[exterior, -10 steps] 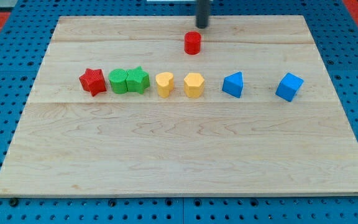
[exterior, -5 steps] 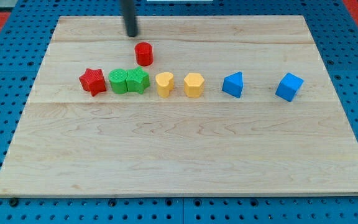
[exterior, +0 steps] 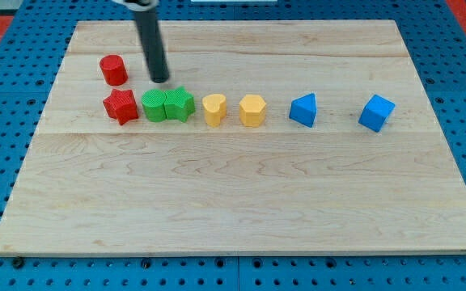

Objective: Locate the red circle at the top left side of the red star

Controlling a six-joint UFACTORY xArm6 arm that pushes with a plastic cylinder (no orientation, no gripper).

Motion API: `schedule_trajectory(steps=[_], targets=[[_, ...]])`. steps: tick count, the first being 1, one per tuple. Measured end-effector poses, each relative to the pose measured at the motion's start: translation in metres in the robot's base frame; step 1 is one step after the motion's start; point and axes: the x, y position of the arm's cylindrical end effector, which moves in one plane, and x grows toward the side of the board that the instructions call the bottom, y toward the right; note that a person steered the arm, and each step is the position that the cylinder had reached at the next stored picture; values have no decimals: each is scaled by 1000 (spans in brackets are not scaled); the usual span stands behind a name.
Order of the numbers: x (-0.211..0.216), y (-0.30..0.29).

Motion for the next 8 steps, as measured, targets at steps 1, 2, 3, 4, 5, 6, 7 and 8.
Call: schedule_trajectory(steps=[1, 2, 3, 4, 5, 6, 7, 8], targets=[[14, 36], [28, 32], [15, 32], [9, 6], [26, 4], [30, 5], [8, 2], [-22, -19]])
